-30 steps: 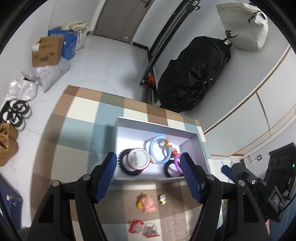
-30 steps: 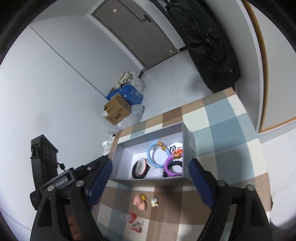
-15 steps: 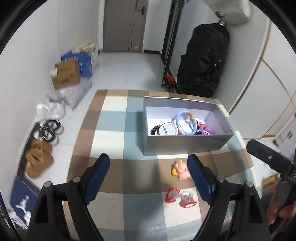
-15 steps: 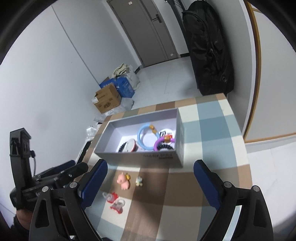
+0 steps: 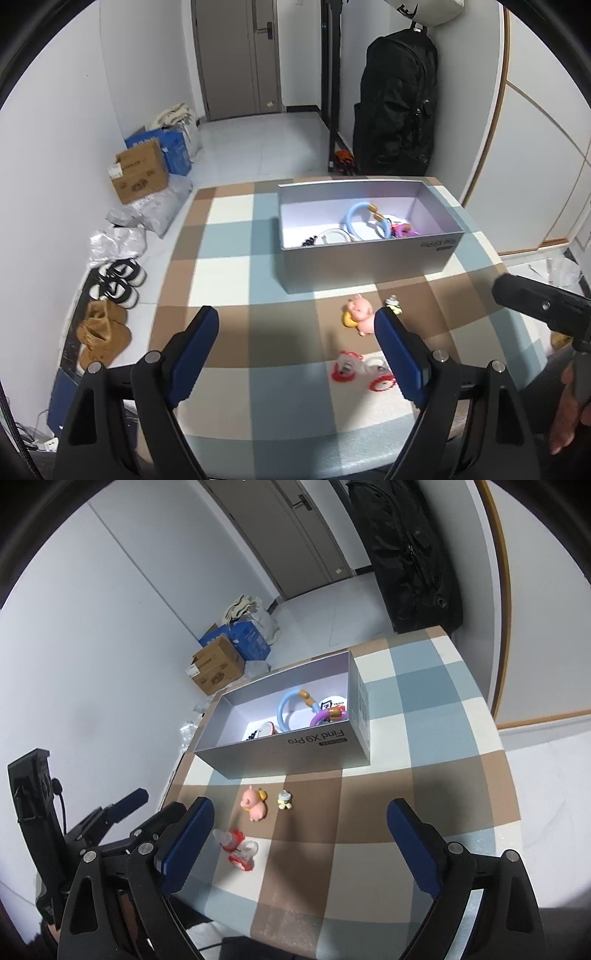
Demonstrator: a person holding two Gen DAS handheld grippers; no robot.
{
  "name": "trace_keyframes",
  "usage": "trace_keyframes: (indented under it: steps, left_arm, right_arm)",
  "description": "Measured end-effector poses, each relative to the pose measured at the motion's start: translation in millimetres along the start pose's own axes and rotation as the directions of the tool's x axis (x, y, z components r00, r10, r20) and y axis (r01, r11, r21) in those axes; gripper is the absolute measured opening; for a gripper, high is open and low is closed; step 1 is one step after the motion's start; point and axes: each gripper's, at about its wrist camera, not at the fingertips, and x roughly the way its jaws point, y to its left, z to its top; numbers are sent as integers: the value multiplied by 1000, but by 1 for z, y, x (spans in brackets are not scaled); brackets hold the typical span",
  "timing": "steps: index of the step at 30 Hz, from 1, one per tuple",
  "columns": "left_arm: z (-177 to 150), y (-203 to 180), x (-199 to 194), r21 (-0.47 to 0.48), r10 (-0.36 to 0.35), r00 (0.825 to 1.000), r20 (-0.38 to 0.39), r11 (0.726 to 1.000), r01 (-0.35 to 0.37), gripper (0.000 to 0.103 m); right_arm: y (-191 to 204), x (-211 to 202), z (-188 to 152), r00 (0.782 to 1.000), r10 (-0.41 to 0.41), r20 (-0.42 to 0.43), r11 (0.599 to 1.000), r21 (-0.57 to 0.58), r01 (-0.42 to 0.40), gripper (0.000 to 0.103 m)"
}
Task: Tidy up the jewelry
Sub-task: 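Withdraw both grippers from the box toward the red trinkets, then grasp the red clear pacifier clip with the left gripper and lift it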
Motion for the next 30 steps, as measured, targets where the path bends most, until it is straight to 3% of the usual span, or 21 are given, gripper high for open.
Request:
trace_keyframes:
  steps: [5, 12, 16, 27, 30]
  left_arm:
    - [-2, 1, 1, -15, -14, 1000, -10, 1000, 14, 83]
    - [-3, 5, 2, -48, -41, 999, -22, 998, 40, 83]
    - [-4, 8, 3, -81, -73, 996, -47, 994, 69, 83]
    - [-13, 12, 13, -132, -194, 974, -117, 975, 179, 82]
    - [-17, 8, 17, -107, -192, 972, -138, 978, 178, 79]
  right_arm:
    - [-3, -1, -3, 997, 71, -22, 997, 32, -71, 90]
    - [10, -6, -7, 998, 53, -19, 998, -26, -53, 86]
    - [14, -1, -9, 998, 37, -50, 999, -30, -39, 76]
    - [10, 2, -10, 998, 26, -61, 1000, -1, -27, 73]
    - [8, 3, -11, 998, 18, -66, 1000, 7, -17, 73]
